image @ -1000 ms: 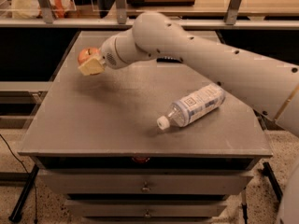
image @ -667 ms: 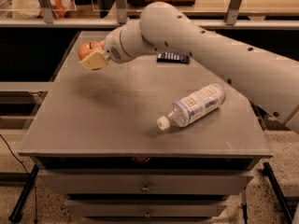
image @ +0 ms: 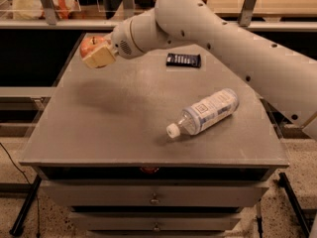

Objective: Pick apple

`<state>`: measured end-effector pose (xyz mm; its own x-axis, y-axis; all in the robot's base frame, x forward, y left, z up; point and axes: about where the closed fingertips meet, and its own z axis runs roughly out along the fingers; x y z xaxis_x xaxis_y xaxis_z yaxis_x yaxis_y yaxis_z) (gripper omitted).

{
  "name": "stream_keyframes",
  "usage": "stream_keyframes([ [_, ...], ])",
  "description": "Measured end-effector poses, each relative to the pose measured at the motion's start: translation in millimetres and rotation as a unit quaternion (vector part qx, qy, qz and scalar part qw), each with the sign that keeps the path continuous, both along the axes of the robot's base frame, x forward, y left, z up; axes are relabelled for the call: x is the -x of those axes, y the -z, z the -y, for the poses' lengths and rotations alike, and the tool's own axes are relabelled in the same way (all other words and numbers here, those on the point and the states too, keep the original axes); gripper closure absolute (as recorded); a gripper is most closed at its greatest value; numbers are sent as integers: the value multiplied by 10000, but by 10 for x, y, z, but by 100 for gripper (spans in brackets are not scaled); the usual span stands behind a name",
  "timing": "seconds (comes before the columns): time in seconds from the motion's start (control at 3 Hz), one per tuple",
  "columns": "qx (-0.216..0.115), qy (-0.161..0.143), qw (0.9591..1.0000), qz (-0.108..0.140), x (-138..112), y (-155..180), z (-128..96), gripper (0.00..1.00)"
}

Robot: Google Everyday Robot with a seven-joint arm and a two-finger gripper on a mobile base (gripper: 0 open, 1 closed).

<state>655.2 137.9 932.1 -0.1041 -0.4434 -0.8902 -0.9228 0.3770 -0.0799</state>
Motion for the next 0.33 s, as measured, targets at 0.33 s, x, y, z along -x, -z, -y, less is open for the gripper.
stream_keyframes([
  [0.33,-23,-165,9999,-29,12,-23,-15,100],
])
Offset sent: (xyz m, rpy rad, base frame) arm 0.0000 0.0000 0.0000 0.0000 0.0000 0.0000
